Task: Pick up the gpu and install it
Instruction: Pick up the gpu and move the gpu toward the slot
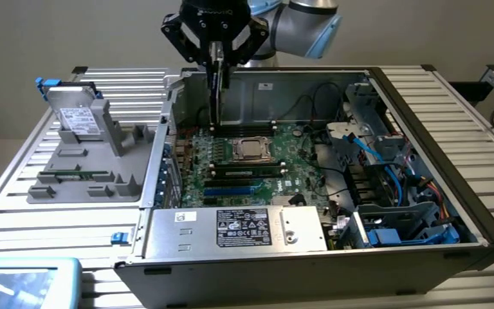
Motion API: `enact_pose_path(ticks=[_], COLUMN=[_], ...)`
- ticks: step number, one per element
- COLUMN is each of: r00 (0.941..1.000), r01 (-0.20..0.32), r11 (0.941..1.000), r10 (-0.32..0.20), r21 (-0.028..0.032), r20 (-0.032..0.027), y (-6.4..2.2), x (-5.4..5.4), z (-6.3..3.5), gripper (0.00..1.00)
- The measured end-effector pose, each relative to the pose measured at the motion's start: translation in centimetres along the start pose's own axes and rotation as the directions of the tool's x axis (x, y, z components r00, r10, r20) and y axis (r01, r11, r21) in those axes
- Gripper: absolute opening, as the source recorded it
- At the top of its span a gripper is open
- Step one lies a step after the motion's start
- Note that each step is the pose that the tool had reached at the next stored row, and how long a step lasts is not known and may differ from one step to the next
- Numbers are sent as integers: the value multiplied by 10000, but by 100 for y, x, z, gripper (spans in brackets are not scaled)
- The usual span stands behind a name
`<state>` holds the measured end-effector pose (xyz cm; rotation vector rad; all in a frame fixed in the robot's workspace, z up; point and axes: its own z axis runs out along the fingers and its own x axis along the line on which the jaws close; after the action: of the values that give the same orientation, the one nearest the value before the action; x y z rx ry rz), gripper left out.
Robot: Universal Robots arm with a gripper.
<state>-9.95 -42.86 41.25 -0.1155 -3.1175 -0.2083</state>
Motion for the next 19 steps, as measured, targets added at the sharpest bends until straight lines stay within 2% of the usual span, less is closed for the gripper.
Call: enact_pose_path(ticks=[4, 10, 14, 19], r00=[10000, 10000, 10000, 9999], r01=[-2, -2, -1, 114], r11=[10000, 10000, 10000, 9999], r10=[2, 2, 1, -114], r21=[1, 1, 2, 5], r20=[-7, -7, -8, -23], y=[2, 3, 13, 18], x=[-172, -191, -328, -414], z=[-3, -3, -5, 0], gripper=[29, 29, 29, 29])
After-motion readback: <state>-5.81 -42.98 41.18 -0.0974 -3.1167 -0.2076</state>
